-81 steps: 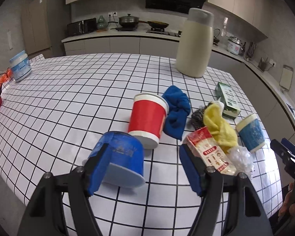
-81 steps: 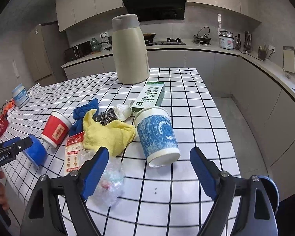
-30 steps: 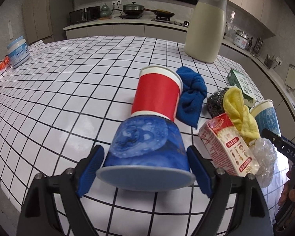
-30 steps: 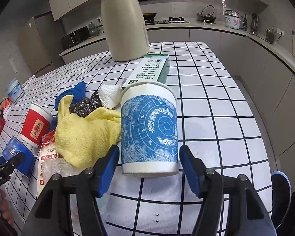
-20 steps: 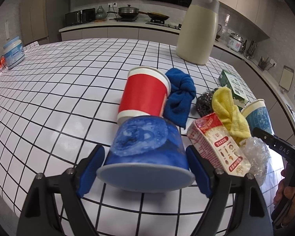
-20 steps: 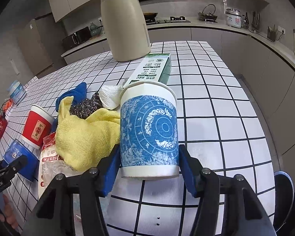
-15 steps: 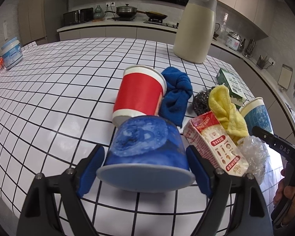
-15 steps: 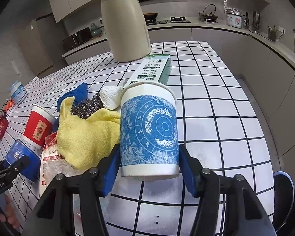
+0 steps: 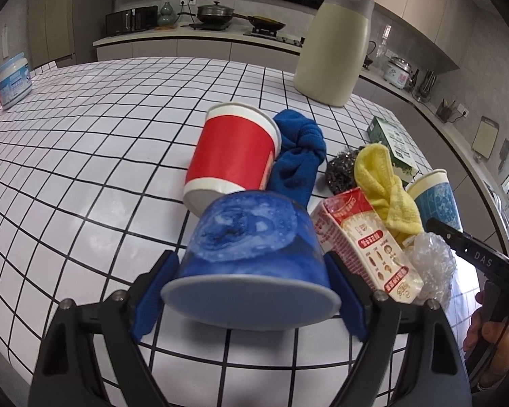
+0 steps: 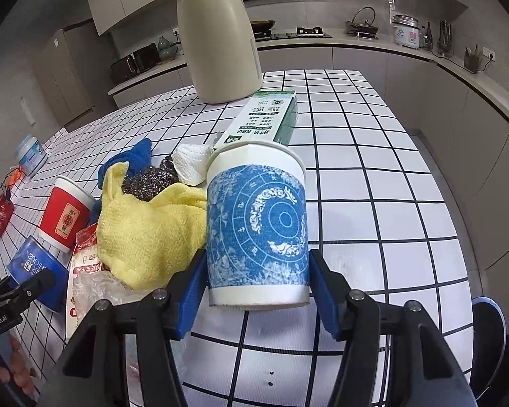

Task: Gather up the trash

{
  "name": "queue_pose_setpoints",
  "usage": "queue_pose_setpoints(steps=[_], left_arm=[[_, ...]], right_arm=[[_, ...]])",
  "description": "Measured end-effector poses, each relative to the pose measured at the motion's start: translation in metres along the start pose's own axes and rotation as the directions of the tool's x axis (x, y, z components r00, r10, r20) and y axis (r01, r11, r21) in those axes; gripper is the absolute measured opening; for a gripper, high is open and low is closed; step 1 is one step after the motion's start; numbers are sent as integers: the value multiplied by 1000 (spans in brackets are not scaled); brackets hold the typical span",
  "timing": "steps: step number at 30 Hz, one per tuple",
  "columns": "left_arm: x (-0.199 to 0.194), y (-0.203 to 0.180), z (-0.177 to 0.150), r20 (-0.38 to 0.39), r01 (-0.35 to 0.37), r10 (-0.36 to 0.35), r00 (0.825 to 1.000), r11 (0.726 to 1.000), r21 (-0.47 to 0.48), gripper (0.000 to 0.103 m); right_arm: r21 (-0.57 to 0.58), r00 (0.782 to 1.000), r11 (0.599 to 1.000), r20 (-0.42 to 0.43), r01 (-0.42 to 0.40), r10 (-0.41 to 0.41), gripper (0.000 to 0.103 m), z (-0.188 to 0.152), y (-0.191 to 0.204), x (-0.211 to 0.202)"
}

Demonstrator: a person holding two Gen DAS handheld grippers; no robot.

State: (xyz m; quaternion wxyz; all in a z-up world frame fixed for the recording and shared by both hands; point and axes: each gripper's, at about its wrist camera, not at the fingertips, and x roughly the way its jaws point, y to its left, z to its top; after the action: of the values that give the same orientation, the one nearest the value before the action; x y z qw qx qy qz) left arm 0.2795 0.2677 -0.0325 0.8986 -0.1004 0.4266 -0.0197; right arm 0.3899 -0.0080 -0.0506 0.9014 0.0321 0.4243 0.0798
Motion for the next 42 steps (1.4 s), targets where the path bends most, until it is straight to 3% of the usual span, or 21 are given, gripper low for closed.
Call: queue_pose_setpoints(steps=[10, 20, 26, 33, 34, 36, 37, 38, 39, 41, 42], left_arm=[[-7, -3, -3, 28, 25, -25, 999, 1000, 7, 84], [-29, -18, 8, 81, 116, -117, 990, 993, 26, 84], [-42, -38, 12, 103, 199, -207, 973, 977, 79, 83], [-49, -83, 10, 81, 307, -323, 943, 937, 166, 80], [-50, -89, 9, 77, 317, -334, 940, 932, 175, 75], [-51, -109, 7, 60, 343, -361, 930, 916, 207, 17], [-48, -118, 6, 41, 343, -361, 932, 912, 224, 4], [-42, -127, 3, 38, 328, -347, 937, 913, 241, 7], [-26, -137, -3, 22, 279, -297, 955, 917, 286, 7], [3, -140, -12, -48, 249, -246, 968, 928, 276, 7], [10, -133, -17, -2, 212, -219, 976, 945, 247, 7]], right_arm=[[6, 1000, 1000, 7, -22, 22, 58, 2, -1, 4], [33, 996, 999, 90, -12, 9, 58, -3, -4, -35], [83, 990, 996, 133, 24, -35, 58, -19, -11, -71], [183, 981, 980, 162, 77, -107, 58, -47, -41, -115], [195, 979, 977, 165, 85, -118, 58, -51, -47, -121], [219, 974, 970, 174, 107, -147, 58, -59, -61, -134], [234, 971, 965, 178, 115, -159, 58, -64, -69, -140], [247, 969, 961, 181, 121, -168, 58, -67, -75, -144], [265, 969, 957, 180, 118, -169, 58, -70, -83, -143], [293, 977, 953, 168, 80, -134, 58, -75, -97, -134], [305, 977, 950, 173, 65, -123, 58, -79, -101, -130]])
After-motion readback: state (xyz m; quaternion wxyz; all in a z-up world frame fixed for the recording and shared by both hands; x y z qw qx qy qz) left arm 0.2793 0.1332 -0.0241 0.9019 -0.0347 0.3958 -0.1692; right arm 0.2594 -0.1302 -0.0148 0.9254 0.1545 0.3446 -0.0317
